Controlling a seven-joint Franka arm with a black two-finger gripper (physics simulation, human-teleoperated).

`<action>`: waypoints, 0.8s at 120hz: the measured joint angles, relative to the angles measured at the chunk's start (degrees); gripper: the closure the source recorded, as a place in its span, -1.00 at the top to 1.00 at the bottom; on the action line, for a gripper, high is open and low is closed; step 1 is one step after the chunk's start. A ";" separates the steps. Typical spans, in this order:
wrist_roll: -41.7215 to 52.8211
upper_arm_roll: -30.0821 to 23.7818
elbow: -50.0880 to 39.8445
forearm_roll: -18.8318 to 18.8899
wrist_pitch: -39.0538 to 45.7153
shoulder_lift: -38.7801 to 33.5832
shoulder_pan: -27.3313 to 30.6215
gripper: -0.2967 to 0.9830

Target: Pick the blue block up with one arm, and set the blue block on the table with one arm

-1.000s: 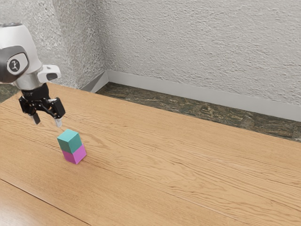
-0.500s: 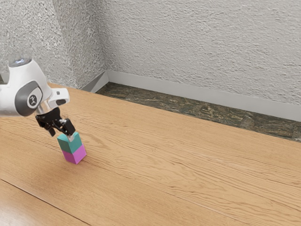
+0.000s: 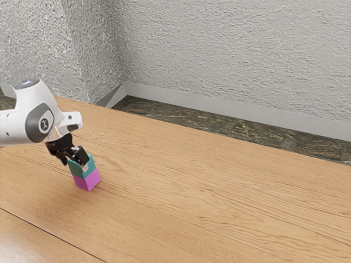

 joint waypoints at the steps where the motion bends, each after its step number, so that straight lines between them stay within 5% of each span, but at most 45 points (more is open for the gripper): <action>1: 0.08 0.02 0.06 -0.03 0.04 0.08 -0.02 0.53; 52: 3.17 0.31 1.98 -1.25 1.14 2.60 0.37 0.51; 96: 4.53 0.18 3.88 -2.06 1.91 4.83 0.38 0.27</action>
